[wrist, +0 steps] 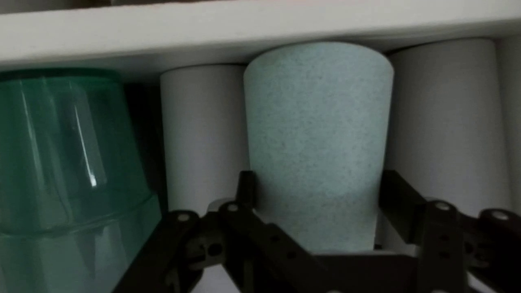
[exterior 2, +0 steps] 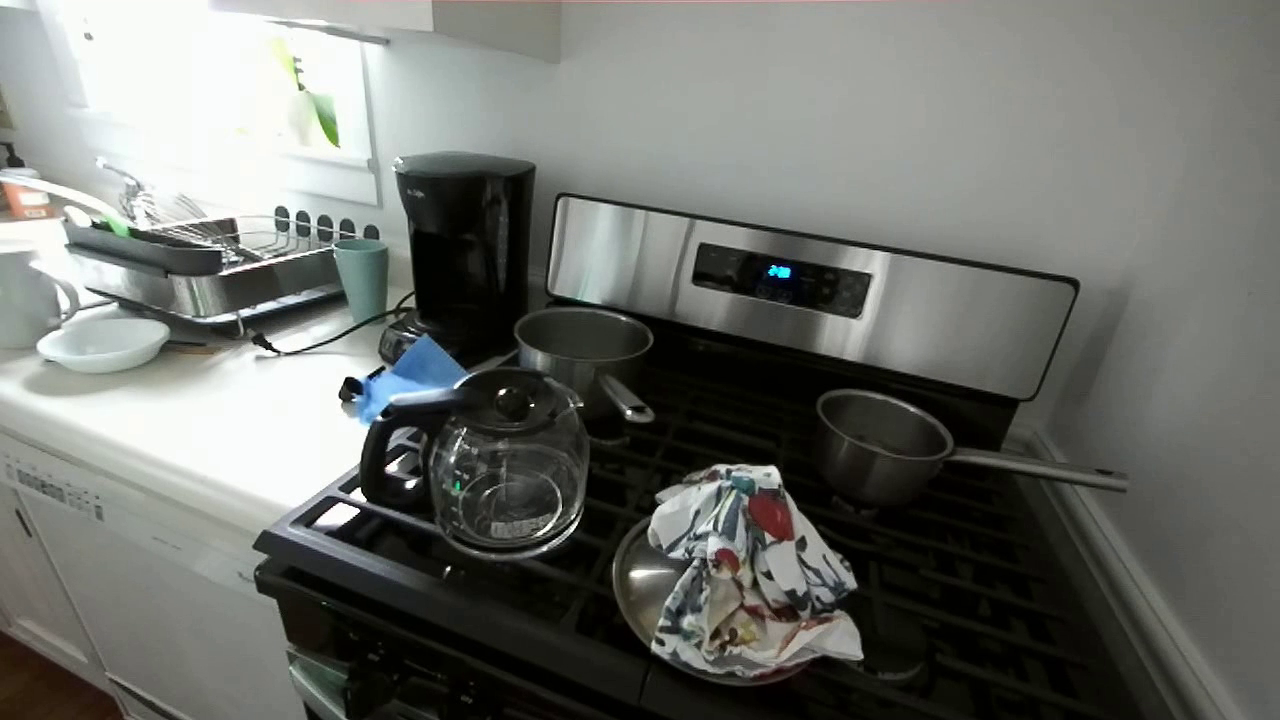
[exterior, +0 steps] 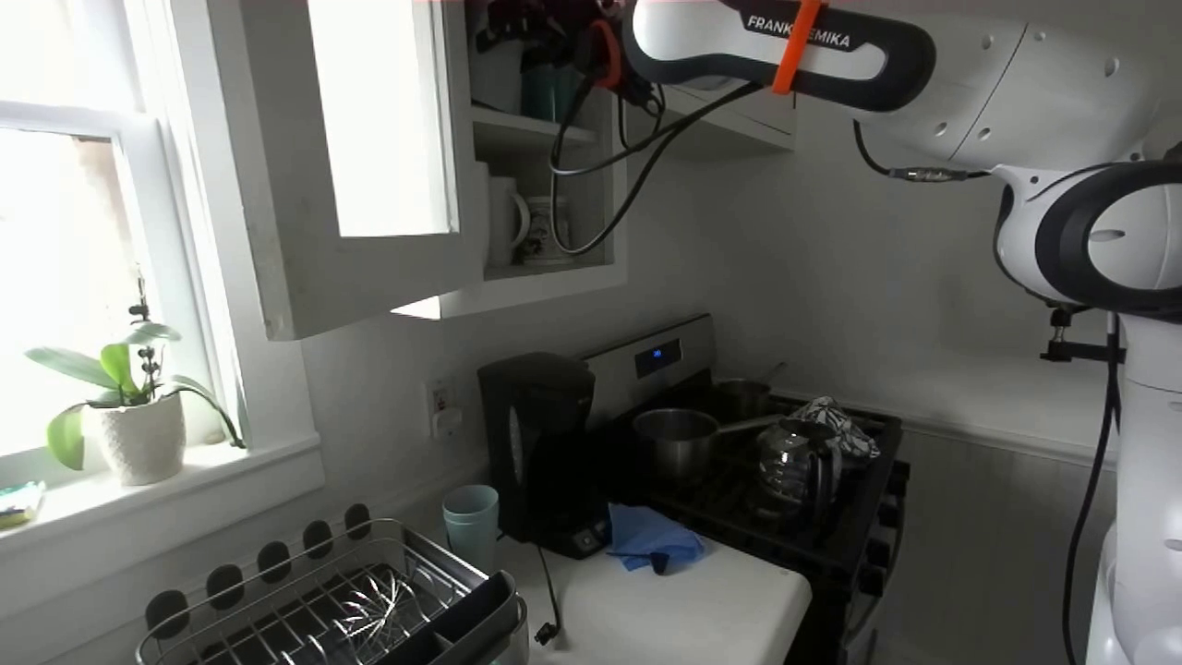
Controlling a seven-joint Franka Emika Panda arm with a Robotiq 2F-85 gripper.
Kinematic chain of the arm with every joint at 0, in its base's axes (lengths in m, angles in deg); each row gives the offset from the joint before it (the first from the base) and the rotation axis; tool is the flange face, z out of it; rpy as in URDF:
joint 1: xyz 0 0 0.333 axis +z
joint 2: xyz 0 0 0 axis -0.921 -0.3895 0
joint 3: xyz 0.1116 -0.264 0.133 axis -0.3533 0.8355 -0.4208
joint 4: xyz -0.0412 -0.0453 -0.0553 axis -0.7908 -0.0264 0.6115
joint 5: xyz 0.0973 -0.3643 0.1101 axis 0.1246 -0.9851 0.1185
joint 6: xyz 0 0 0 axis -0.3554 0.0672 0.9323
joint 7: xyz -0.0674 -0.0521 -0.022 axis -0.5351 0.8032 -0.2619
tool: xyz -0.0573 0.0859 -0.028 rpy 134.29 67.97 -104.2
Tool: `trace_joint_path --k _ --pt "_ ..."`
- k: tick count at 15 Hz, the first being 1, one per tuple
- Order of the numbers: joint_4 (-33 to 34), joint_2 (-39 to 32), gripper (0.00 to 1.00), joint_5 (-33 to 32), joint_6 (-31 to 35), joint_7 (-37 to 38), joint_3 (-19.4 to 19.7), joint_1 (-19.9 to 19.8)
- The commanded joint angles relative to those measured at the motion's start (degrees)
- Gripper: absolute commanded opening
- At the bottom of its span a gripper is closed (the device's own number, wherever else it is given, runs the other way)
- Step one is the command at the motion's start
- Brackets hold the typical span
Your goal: Move the cup to the shelf above it
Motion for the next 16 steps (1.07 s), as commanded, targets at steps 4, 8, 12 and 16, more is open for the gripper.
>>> trace_joint_path --k 4,8,12,16 --pt "4.04 -3.28 1.00 -2.08 0.08 1.97 -0.02 1.07" --pt "5.13 -3.84 0.98 -1.62 -0.54 1.65 -0.03 1.22" --pt "4.78 -2.27 1.00 -0.95 -2.25 1.03 -0.08 1.07" --pt "3.48 0.40 1.00 -0.15 -4.84 -0.10 0.03 0.58"
